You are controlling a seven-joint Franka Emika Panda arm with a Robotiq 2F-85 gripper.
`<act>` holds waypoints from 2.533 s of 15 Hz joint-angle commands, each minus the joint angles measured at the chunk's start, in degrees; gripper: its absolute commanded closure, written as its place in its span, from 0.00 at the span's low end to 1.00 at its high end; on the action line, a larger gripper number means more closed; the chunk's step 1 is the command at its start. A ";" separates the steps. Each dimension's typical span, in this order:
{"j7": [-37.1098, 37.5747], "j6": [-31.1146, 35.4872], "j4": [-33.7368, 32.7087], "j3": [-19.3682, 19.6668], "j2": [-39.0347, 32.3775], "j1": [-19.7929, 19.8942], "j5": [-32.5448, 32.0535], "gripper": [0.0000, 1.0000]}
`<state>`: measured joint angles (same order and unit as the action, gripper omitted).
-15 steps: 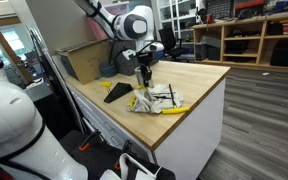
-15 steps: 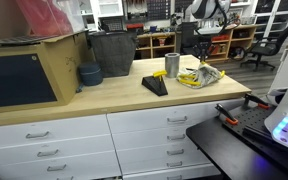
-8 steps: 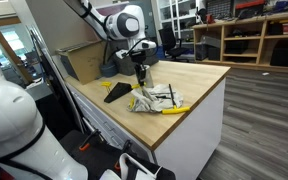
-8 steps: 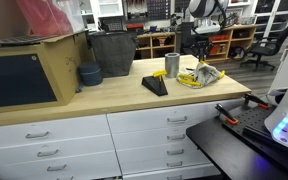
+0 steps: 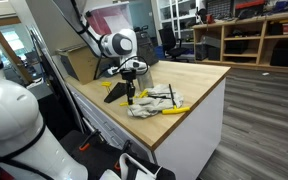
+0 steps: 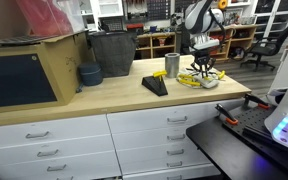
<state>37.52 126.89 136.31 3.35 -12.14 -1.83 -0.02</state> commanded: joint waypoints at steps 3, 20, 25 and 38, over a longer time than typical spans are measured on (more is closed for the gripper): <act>6.85 0.71 0.54 0.74 -3.91 -2.01 -3.63 0.96; 20.50 12.36 0.00 0.11 -6.19 -7.00 -7.31 0.58; 19.99 13.91 1.43 0.38 -4.51 -6.85 -7.17 0.31; -2.57 14.32 8.01 -3.35 4.95 -5.10 -4.84 0.00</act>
<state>41.41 139.43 140.24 1.48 -11.83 -7.18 -4.35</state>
